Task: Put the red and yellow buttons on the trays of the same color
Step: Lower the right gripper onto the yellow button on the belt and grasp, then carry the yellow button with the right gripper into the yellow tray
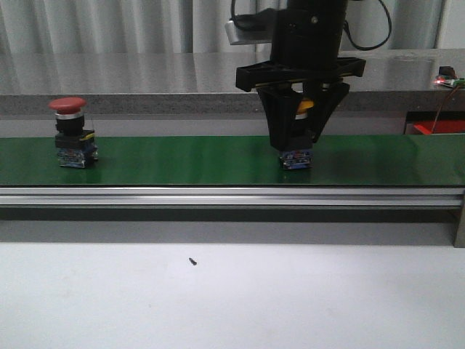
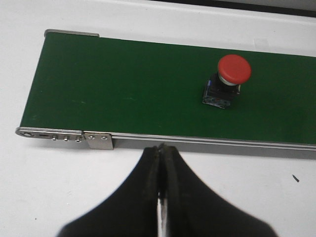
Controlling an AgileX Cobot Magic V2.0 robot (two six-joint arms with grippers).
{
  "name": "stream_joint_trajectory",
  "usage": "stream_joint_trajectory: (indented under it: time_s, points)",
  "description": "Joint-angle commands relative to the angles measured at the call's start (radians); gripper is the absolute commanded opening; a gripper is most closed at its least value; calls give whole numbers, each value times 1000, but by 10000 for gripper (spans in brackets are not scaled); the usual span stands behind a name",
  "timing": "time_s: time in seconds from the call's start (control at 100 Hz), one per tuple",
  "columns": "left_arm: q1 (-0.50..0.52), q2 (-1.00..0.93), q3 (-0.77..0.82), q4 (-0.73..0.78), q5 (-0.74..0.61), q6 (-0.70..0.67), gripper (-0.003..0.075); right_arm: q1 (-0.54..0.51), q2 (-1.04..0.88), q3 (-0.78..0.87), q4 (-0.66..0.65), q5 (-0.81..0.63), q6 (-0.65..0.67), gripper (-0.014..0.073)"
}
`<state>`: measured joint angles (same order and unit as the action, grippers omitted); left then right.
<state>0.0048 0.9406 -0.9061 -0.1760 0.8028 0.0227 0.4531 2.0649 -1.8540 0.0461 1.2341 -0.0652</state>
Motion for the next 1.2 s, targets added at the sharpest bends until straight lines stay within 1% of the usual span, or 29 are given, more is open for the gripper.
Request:
stream_joint_trajectory:
  time_s: [0.0, 0.22, 0.53, 0.69, 0.86, 1.19]
  points:
    - [-7, -14, -27, -11, -60, -4, -20, -7, -100, -29, 0, 40, -2, 204]
    - [-7, -14, -27, -11, -62, -4, -20, -59, -208, 12, -3, 51, 7, 204]
    - [-7, -14, -27, -11, -62, -4, -20, -212, -425, 231, -7, 1, 32, 204]
    - [-7, -14, -27, -11, -62, -4, -20, -328, -528, 346, -7, -38, 33, 204]
    - [-7, -14, -27, -11, -62, -4, -20, -464, -596, 447, -7, -47, 33, 204]
    - [-7, -14, -27, -11, -62, -4, -20, -709, -655, 541, -6, -65, 48, 204]
